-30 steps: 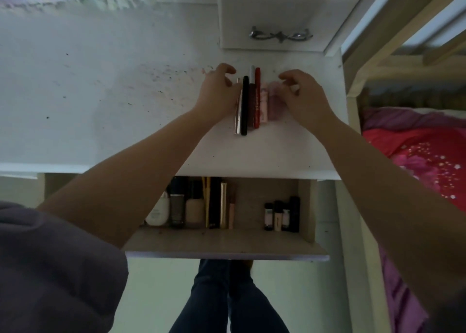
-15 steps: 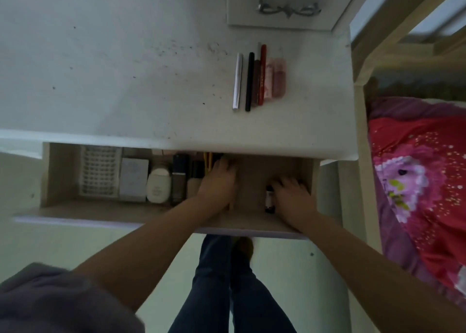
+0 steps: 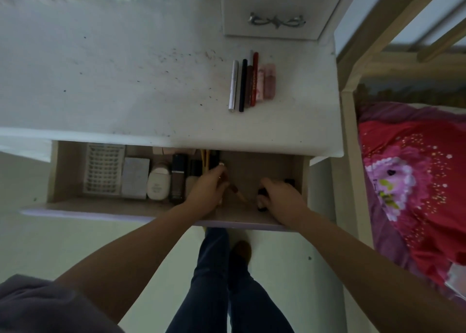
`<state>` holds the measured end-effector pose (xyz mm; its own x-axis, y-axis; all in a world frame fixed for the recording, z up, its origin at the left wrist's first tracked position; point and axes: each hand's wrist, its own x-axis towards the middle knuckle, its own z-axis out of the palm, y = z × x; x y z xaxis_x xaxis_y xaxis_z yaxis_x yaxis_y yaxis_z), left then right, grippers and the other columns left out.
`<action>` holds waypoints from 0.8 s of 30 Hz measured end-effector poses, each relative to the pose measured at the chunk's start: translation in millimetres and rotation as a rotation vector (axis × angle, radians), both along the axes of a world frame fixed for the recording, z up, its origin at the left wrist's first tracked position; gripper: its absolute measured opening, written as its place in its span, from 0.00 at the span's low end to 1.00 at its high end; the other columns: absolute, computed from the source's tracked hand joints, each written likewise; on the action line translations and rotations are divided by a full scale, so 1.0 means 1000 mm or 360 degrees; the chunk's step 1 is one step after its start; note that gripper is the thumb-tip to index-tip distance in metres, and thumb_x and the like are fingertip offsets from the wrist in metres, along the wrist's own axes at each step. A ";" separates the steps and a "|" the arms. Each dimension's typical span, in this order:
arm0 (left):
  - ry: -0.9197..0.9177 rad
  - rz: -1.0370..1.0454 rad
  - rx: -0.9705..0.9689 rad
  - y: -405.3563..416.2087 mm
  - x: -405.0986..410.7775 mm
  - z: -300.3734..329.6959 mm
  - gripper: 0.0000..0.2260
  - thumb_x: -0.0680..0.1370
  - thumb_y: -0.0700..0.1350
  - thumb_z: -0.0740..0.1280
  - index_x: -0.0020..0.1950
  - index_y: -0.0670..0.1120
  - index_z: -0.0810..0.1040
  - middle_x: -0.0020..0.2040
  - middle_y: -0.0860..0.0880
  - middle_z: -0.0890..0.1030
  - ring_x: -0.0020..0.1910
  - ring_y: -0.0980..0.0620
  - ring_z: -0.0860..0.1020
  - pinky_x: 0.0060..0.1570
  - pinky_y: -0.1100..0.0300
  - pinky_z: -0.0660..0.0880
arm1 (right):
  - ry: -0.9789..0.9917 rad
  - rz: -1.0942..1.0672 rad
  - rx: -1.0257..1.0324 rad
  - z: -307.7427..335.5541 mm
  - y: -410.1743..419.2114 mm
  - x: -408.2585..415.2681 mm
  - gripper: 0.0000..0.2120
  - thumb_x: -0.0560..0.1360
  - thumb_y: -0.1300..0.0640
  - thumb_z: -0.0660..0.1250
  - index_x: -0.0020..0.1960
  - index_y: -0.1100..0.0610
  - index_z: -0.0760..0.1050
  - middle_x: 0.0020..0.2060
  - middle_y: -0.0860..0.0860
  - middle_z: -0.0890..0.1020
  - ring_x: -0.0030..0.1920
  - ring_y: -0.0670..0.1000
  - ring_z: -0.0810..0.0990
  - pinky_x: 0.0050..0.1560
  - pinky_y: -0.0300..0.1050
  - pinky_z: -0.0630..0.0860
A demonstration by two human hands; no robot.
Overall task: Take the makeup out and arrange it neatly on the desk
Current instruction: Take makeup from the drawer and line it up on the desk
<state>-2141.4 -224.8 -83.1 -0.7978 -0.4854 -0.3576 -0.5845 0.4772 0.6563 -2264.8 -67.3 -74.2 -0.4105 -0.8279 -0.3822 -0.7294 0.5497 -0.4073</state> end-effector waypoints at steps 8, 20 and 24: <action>0.0576 0.0162 0.0254 -0.050 -0.018 0.100 0.07 0.77 0.38 0.64 0.52 0.48 0.76 0.46 0.53 0.78 0.44 0.61 0.79 0.46 0.69 0.77 | -0.0161 -0.0384 -0.0703 0.091 -0.037 -0.070 0.03 0.77 0.57 0.65 0.49 0.57 0.74 0.40 0.46 0.76 0.38 0.43 0.74 0.41 0.23 0.67; 0.0258 0.0457 0.0328 -0.151 -0.172 0.085 0.09 0.77 0.40 0.65 0.55 0.42 0.81 0.47 0.46 0.82 0.46 0.49 0.81 0.49 0.58 0.80 | 0.0097 -0.0668 -0.0647 0.070 -0.135 -0.169 0.09 0.78 0.58 0.63 0.51 0.63 0.77 0.47 0.58 0.80 0.46 0.53 0.76 0.47 0.38 0.68; 0.0295 0.0513 0.0221 -0.146 -0.177 0.079 0.11 0.77 0.44 0.66 0.57 0.43 0.79 0.51 0.43 0.82 0.45 0.48 0.81 0.48 0.56 0.80 | 0.0087 -0.0758 -0.0653 0.066 -0.138 -0.165 0.10 0.79 0.57 0.62 0.56 0.62 0.76 0.52 0.58 0.77 0.45 0.48 0.72 0.44 0.30 0.63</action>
